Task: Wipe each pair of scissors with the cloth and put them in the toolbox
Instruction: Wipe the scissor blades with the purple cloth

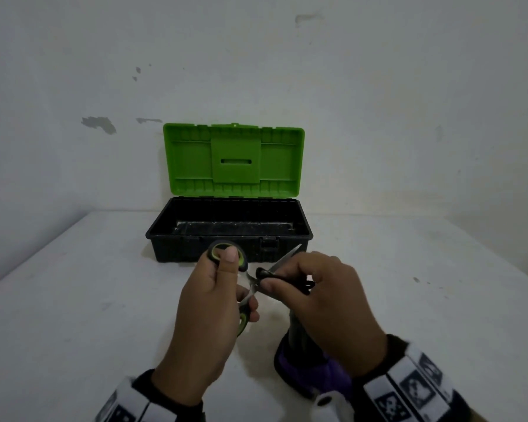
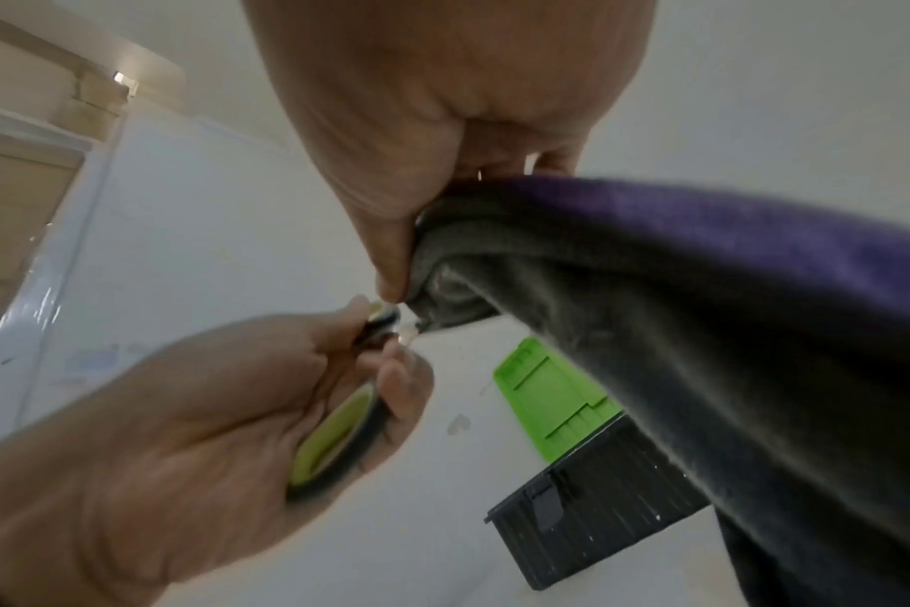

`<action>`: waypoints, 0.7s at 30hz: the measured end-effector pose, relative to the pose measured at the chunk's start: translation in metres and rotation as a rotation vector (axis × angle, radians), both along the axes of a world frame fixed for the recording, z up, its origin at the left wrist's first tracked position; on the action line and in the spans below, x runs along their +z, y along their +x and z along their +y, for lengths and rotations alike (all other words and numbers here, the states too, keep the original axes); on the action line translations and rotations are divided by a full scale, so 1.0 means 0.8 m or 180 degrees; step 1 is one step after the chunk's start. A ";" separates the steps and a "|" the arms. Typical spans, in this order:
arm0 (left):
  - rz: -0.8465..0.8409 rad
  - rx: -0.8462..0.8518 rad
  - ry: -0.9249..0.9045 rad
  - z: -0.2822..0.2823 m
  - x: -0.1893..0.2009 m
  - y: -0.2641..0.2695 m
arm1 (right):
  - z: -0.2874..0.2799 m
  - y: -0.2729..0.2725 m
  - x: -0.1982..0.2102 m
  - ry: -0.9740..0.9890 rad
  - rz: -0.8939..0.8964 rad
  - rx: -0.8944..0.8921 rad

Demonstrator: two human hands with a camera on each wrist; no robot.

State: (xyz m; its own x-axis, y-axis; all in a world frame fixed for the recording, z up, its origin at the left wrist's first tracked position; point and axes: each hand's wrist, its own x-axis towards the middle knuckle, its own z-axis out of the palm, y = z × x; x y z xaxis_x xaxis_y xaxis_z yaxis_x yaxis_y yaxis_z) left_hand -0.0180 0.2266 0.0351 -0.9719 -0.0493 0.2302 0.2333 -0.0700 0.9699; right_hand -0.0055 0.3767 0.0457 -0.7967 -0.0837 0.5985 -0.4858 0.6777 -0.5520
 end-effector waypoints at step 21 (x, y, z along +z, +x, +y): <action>0.0151 -0.0027 0.0066 -0.006 0.000 0.002 | 0.004 -0.014 -0.014 -0.0755 0.0127 -0.0514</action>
State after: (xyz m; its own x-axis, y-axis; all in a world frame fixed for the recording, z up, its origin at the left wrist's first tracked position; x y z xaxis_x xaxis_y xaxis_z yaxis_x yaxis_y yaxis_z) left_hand -0.0167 0.2218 0.0348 -0.9603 -0.0464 0.2749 0.2782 -0.0922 0.9561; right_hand -0.0165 0.3800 0.0346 -0.7639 0.1885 0.6173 -0.4065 0.6023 -0.6870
